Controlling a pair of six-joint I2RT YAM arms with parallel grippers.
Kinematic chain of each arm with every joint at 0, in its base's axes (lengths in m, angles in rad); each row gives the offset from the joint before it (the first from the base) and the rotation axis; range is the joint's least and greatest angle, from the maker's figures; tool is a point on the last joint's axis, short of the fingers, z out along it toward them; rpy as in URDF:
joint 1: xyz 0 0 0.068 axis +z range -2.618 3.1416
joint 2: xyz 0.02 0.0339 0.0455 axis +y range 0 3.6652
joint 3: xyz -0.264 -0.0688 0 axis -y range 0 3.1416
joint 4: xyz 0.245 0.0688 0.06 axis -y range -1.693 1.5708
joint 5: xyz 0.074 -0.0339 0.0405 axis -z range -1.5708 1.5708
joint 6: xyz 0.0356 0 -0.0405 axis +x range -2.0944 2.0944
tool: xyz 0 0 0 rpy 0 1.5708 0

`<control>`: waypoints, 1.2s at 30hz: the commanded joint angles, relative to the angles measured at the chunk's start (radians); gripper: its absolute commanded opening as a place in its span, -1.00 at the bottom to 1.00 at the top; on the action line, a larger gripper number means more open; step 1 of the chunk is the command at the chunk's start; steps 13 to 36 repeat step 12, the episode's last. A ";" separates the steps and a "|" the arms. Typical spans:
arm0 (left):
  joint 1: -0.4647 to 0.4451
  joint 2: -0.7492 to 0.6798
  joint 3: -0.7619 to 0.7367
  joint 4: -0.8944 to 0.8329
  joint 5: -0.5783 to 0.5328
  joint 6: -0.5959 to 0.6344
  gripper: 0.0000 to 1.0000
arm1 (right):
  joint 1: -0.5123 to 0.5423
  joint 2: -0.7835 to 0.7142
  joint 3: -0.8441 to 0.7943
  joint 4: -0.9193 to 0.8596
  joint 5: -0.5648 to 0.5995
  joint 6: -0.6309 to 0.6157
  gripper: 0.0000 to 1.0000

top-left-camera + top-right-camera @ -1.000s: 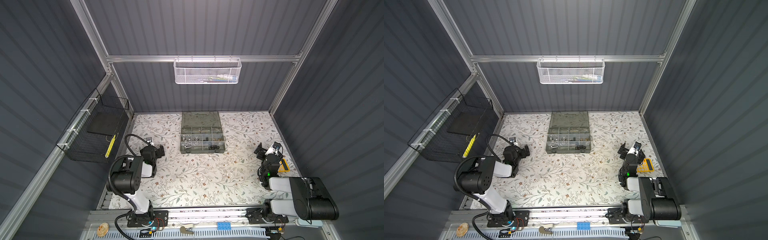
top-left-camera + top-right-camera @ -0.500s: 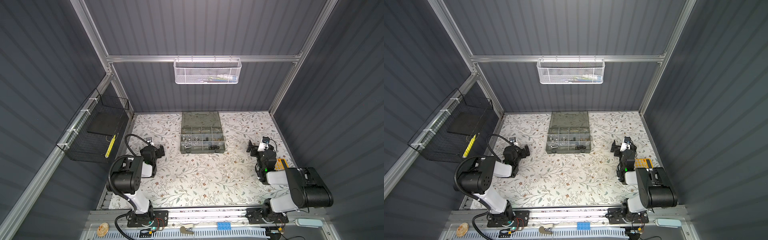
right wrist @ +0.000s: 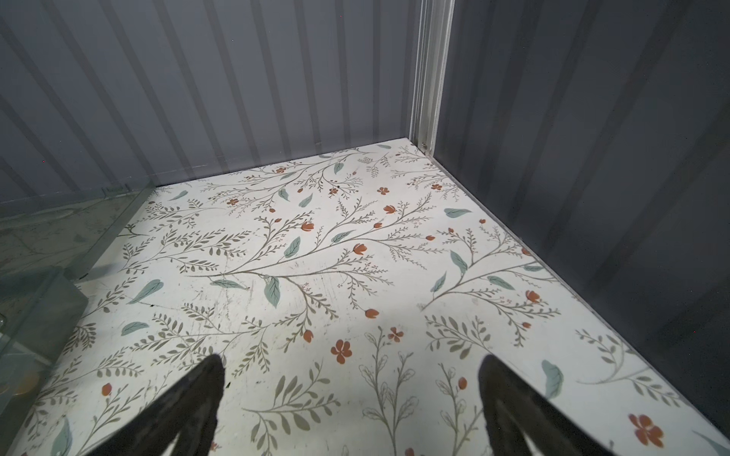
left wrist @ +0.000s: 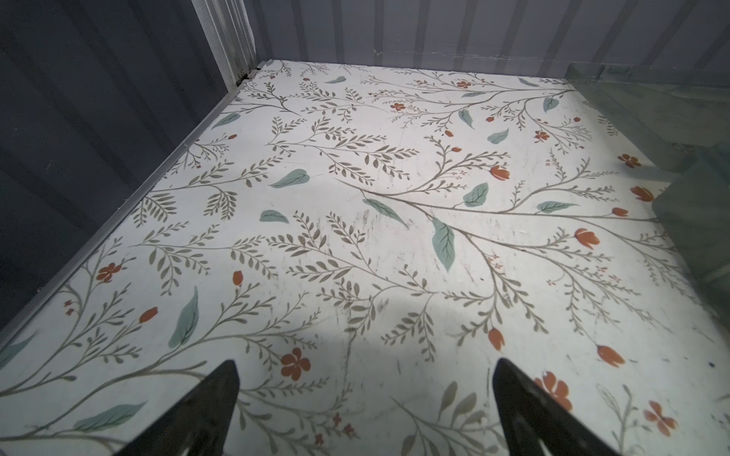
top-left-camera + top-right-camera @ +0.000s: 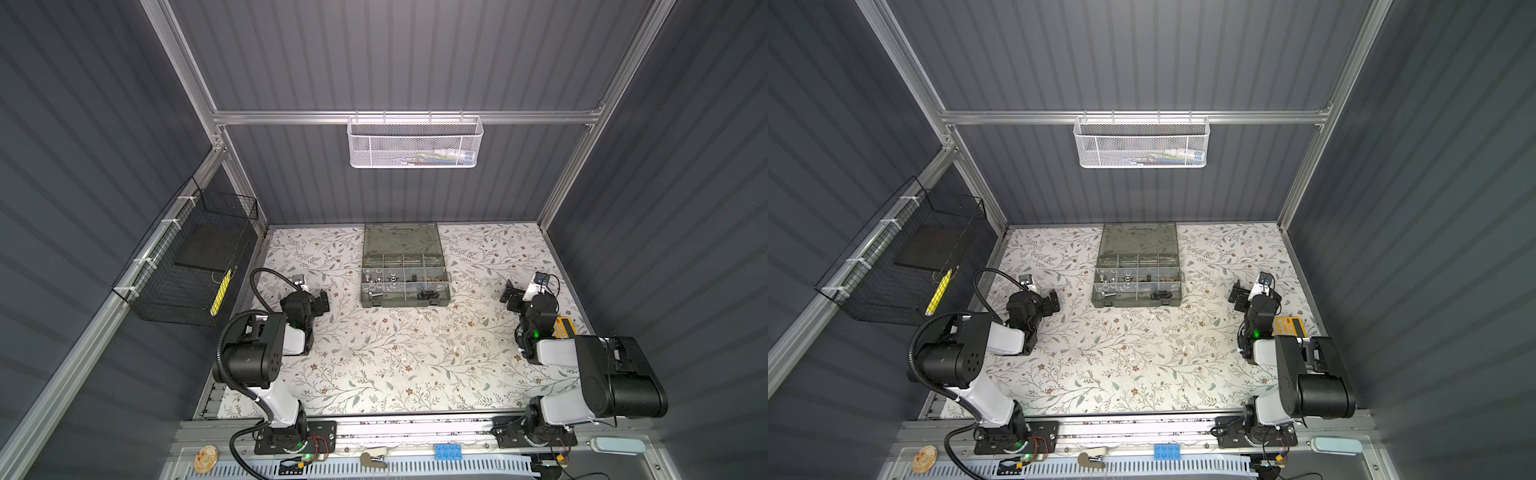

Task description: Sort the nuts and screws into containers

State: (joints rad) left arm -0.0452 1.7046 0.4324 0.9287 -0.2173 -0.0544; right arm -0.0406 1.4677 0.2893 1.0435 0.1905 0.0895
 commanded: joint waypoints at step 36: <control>-0.022 0.009 0.028 -0.002 -0.033 0.041 0.99 | 0.001 -0.009 0.004 -0.005 0.012 0.010 0.99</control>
